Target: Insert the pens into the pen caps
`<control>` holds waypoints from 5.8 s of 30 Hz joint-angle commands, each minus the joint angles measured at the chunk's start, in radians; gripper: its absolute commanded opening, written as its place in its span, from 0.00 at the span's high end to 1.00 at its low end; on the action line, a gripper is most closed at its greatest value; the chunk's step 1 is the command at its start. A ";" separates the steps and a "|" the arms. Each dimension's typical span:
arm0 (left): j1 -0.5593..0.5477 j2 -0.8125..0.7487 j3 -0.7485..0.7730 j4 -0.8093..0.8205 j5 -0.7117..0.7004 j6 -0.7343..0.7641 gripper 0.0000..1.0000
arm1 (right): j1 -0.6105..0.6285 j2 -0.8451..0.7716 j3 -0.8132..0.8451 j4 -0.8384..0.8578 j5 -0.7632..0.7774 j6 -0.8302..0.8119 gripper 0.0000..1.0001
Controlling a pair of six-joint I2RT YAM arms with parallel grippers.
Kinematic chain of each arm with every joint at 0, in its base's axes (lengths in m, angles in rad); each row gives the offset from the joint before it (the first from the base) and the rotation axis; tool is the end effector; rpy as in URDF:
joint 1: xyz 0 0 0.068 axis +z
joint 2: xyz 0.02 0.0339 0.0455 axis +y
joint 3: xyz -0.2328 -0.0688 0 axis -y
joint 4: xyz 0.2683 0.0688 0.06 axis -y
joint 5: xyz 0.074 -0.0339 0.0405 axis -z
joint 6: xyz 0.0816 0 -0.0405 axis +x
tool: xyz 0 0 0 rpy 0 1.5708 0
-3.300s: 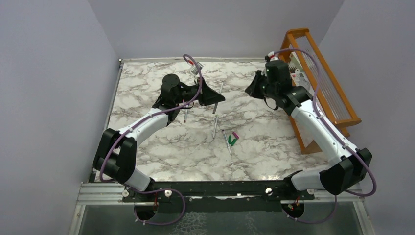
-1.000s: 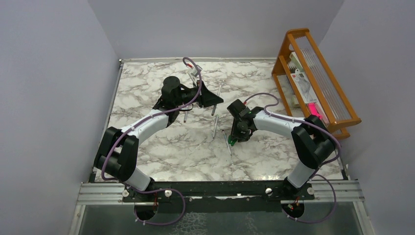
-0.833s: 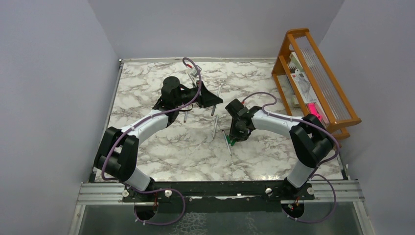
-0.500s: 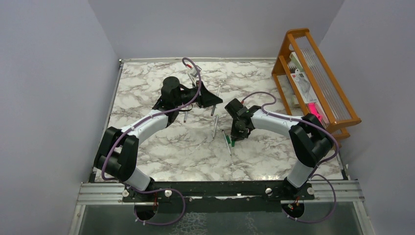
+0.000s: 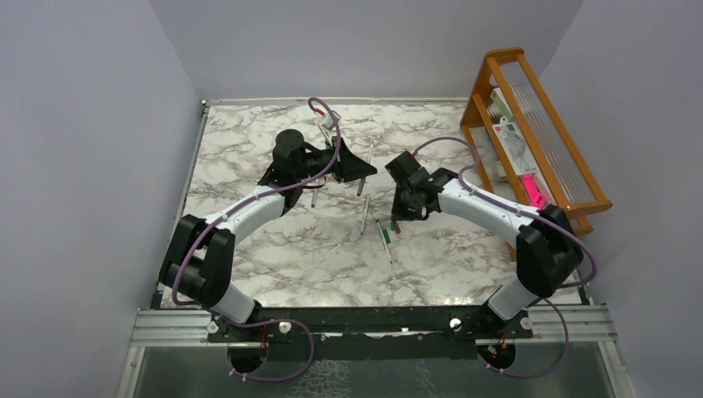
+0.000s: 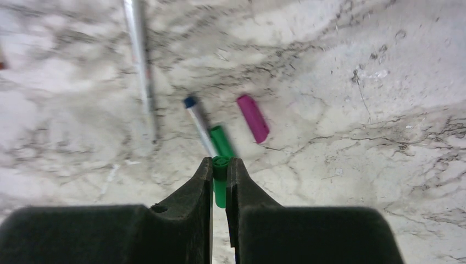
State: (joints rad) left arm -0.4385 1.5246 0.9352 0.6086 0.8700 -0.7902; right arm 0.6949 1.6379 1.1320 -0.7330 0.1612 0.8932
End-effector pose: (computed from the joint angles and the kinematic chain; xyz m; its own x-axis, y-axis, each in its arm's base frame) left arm 0.3286 -0.2230 0.2492 -0.6739 -0.1900 -0.7140 0.6919 0.1767 -0.7000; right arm 0.2770 0.2139 0.1221 -0.9164 0.2372 -0.3225 0.1947 0.9679 0.1587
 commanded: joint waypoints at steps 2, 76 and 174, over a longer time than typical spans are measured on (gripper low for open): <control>0.006 -0.021 -0.004 0.017 -0.012 -0.004 1.00 | 0.007 -0.149 0.074 0.028 0.098 -0.048 0.99; -0.098 0.034 0.027 0.118 0.036 -0.075 1.00 | -0.100 -0.347 0.200 0.381 -0.079 -0.175 0.99; -0.103 0.246 0.445 0.120 0.055 -0.118 1.00 | -0.085 -0.376 0.081 0.263 -0.301 -0.185 0.99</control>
State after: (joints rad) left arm -0.5465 1.7470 1.2446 0.6537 1.0622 -0.8814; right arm 0.5545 1.2800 1.2896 -0.3519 0.0219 0.6769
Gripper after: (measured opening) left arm 0.098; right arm 0.120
